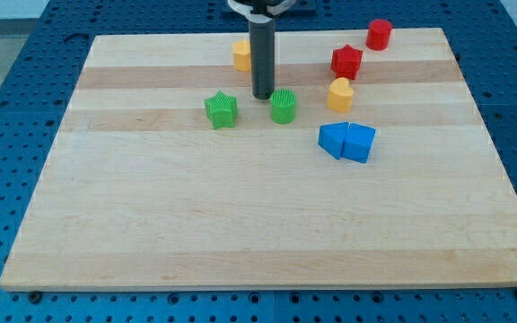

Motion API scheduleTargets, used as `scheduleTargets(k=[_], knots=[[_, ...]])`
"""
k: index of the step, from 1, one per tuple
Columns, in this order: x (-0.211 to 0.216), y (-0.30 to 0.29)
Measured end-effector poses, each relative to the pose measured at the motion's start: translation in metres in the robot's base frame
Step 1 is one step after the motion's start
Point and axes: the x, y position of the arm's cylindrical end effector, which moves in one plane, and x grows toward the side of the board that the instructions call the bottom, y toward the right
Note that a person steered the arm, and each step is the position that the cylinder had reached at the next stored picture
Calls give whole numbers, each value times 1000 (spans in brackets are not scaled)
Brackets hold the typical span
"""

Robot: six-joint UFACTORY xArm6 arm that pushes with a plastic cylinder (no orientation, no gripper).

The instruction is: Slide green circle along with green star towards center left

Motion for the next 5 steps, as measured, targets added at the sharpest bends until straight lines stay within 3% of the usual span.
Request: scheduleTargets(k=[2,3,5], knots=[[-1,76],[13,83],[22,32]])
